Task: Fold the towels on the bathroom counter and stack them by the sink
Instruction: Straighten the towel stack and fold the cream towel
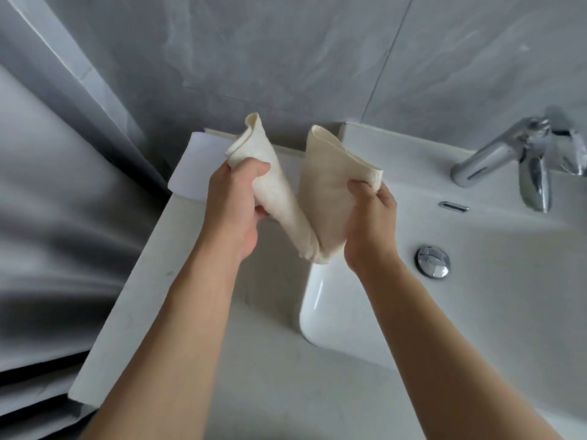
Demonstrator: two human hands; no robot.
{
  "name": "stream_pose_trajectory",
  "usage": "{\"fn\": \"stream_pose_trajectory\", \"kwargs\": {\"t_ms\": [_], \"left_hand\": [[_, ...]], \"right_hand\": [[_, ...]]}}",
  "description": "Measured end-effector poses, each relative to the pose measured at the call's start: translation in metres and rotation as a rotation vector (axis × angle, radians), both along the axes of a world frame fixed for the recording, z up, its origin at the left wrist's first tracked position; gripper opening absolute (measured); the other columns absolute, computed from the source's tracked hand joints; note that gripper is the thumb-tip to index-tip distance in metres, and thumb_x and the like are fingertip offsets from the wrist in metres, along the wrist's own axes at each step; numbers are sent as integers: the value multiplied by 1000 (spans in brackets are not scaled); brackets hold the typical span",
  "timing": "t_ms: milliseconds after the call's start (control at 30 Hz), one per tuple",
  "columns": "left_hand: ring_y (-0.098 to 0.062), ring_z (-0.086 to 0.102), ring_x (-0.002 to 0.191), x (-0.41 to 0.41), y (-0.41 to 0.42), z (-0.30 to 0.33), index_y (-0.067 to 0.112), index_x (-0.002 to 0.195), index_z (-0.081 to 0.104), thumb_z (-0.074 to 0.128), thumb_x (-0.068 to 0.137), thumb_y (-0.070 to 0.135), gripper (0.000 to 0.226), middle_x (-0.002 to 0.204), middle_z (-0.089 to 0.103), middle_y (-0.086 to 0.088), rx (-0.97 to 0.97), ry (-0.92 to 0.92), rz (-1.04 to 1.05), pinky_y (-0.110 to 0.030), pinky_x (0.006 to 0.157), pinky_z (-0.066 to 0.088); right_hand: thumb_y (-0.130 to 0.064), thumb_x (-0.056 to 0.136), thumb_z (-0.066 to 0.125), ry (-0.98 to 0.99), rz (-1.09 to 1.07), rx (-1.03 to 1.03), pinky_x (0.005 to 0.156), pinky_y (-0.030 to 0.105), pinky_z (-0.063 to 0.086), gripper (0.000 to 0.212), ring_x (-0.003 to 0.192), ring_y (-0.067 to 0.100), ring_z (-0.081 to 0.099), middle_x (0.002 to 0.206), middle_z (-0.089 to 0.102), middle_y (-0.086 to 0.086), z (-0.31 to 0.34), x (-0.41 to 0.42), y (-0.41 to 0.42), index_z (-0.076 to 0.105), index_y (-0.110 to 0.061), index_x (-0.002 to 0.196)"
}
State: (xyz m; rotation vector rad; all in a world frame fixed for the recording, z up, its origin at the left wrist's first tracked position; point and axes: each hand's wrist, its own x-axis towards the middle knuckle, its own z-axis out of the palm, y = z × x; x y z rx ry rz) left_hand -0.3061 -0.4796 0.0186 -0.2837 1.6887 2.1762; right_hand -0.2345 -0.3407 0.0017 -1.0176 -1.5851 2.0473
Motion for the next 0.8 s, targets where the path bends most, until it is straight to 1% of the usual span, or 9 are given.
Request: {"fn": "stream_pose_trajectory", "kwargs": {"t_ms": [100,167,233,333,400,500,600,700,800], "left_hand": [[-11,59,52,31,26,16,14,96,63,59,77,20,20,67,61,2,7,-13,-105,-26,49,47],[-12,61,55,55,46,23,13,90,63,61,74,23,19,64,62,2,4,-27,-188,-28,54,50],[-15,63,61,82,69,28,12,88,64,62,72,24,20,67,64,-1,-6,-42,-271,-30,59,52],[-15,62,57,124,109,31,13,85,66,59,80,19,10,64,64,0,-15,-40,-405,-30,58,52],[-16,63,57,152,138,31,14,84,68,56,84,15,12,65,65,0,-32,-44,-479,-31,59,54],[-18,63,62,197,188,30,14,81,67,60,74,21,13,64,63,0,-87,-28,-546,-38,67,53],[-15,61,56,245,245,34,15,74,64,61,68,24,11,58,60,2,-102,13,-611,-35,63,53],[-14,62,56,288,303,41,14,77,65,62,66,24,15,61,61,0,-59,26,-658,-35,61,54],[-17,63,62,318,360,49,16,74,64,62,66,27,14,65,60,-3,-48,106,-640,-36,61,53]], "right_hand": [[-12,77,53,-7,-70,-37,69,34,40,12,72,19,51,76,56,7,11,43,28,64,-17,74],[-10,78,55,-25,-96,-73,67,35,43,13,70,21,55,75,60,7,14,73,47,65,-17,73],[-15,72,57,-53,-125,-90,66,36,44,8,70,22,56,75,60,8,17,103,65,64,-18,72],[-18,65,59,-91,-189,-105,64,35,43,8,67,21,54,70,58,6,19,148,93,66,-22,61],[-17,65,60,-126,-221,-121,60,31,44,12,62,19,55,65,59,3,22,182,117,66,-23,57],[-12,74,59,-178,-320,-107,52,25,43,12,58,18,56,65,61,4,24,238,163,66,-18,66],[-11,78,58,-230,-442,-97,52,23,43,11,57,16,56,62,61,1,26,293,213,65,-15,71],[-13,81,56,-267,-521,-73,44,16,38,9,49,11,54,59,58,-2,30,341,265,63,-11,75],[-17,79,55,-227,-589,-61,56,23,42,14,66,16,55,76,58,4,34,374,319,65,-11,86]]}}
